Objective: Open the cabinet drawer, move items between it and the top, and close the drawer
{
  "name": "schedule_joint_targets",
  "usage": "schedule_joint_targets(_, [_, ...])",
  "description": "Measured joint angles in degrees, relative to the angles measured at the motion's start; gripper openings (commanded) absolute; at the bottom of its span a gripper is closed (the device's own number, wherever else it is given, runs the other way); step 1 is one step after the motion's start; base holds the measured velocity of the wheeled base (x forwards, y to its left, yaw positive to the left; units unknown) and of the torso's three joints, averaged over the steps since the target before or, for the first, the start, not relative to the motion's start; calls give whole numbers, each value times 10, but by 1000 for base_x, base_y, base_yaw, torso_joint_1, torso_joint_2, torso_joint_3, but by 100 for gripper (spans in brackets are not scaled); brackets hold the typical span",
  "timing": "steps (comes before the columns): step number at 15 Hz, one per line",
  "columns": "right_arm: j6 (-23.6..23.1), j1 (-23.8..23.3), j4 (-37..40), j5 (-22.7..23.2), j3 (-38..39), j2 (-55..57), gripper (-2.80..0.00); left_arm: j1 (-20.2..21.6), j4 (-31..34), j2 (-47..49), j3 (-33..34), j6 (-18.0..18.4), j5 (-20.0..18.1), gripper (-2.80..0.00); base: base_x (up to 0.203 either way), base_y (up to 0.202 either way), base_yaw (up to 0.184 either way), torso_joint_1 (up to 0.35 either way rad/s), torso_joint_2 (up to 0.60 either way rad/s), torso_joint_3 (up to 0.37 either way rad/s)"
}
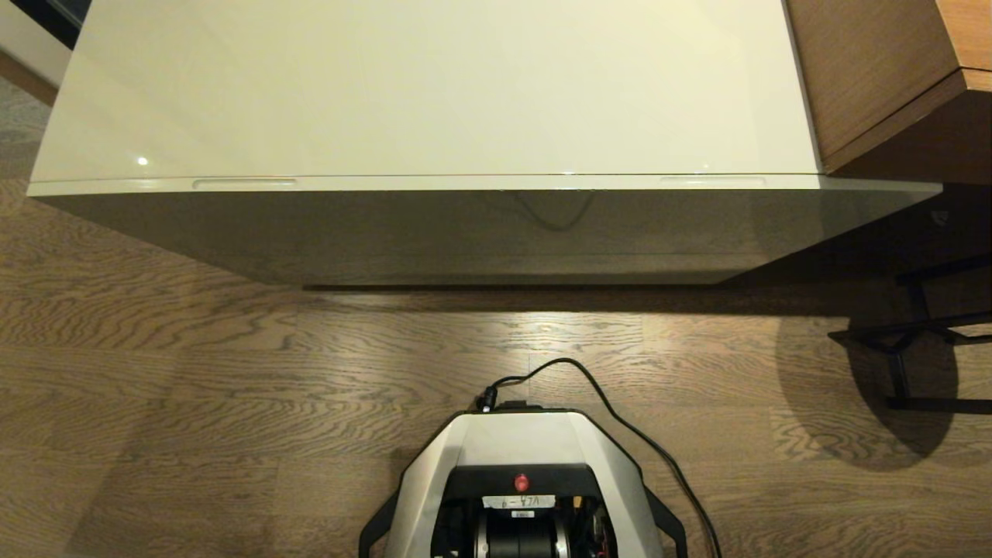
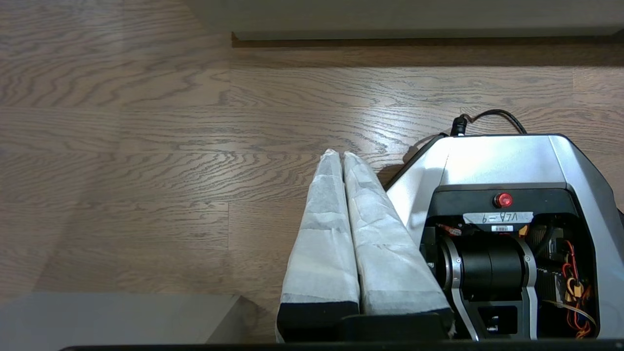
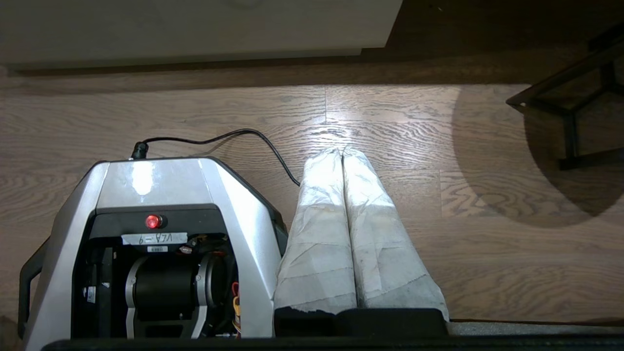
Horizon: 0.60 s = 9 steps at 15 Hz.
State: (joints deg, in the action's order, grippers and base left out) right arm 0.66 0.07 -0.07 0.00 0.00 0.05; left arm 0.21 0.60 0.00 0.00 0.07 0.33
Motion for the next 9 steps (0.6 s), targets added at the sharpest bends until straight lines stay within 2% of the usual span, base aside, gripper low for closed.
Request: schedule_joint_targets(9, [0, 0, 0, 0, 0, 0, -280, 0, 0, 0, 0, 0, 0, -280, 0, 0, 0, 0, 0, 0])
